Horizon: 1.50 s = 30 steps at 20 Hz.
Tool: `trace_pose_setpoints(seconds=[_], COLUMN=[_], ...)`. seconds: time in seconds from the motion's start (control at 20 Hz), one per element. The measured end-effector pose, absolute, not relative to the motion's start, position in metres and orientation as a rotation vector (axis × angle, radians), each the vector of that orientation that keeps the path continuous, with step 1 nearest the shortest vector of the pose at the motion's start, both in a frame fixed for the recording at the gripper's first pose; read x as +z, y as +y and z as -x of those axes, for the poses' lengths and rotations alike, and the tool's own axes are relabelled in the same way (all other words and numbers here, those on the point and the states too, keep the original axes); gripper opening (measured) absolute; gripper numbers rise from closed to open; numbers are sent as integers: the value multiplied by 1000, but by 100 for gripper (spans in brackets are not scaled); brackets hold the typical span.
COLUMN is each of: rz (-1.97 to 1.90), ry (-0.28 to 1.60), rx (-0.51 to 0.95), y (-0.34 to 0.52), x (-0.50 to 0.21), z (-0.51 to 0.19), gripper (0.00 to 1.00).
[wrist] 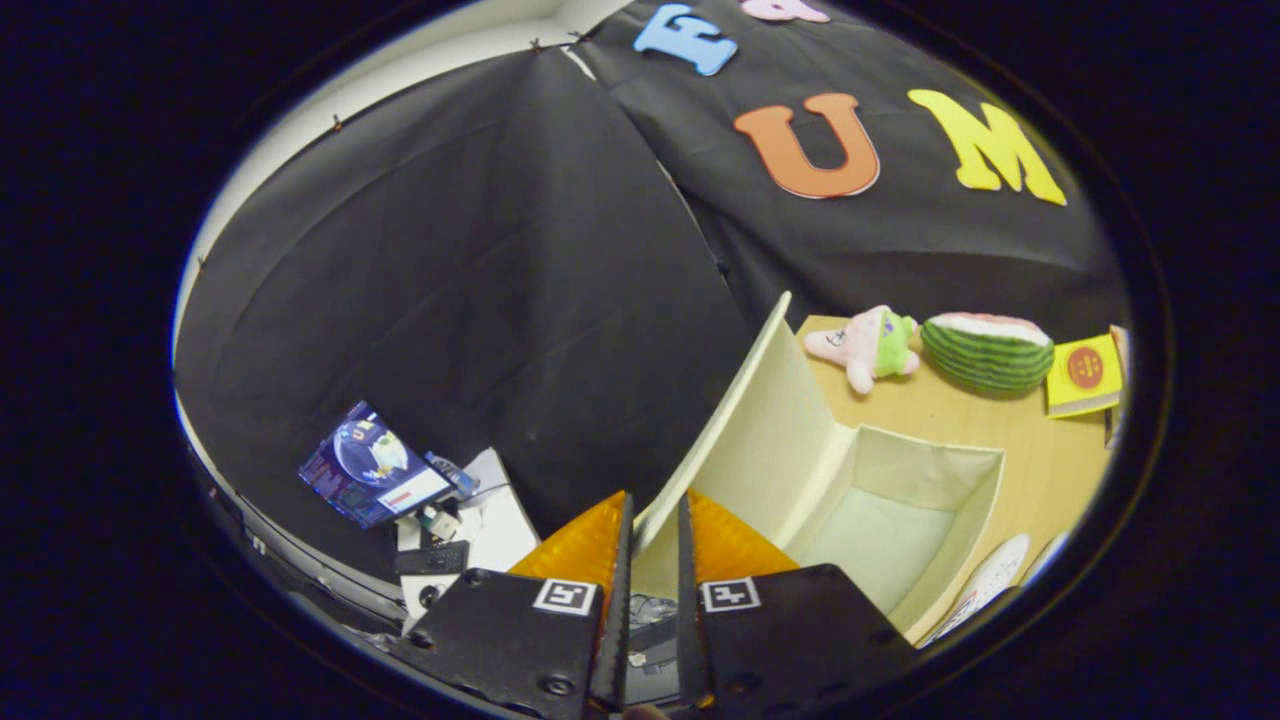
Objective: Open the storage box then place both shoes into the box .Put the left shoe in first, then the right shoe, with the right side of both shoes facing outward in a uniform manner.
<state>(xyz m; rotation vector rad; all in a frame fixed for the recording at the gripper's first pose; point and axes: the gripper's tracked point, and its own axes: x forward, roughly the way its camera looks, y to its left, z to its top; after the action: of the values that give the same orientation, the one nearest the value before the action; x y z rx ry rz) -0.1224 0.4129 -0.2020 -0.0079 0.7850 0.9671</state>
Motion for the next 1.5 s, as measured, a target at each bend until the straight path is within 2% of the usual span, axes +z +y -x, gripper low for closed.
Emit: trace_pose_setpoints(seconds=[0.05, 0.35, 0.45, 0.7, 1.0, 1.15, 1.35, 1.5], rz=[19, 100, 132, 219, 249, 209, 135, 115], ry=[775, 607, 523, 363, 365, 421, 582, 715], rx=[963, 907, 866, 702, 498, 399, 283, 256], y=[419, 428, 419, 352, 214, 143, 58, 16], x=[-201, -174, -158, -130, -134, -151, -201, -250], z=[126, 121, 112, 83, 62, 53, 42, 42], gripper=[37, 83, 90, 93, 96, 95, 96, 96])
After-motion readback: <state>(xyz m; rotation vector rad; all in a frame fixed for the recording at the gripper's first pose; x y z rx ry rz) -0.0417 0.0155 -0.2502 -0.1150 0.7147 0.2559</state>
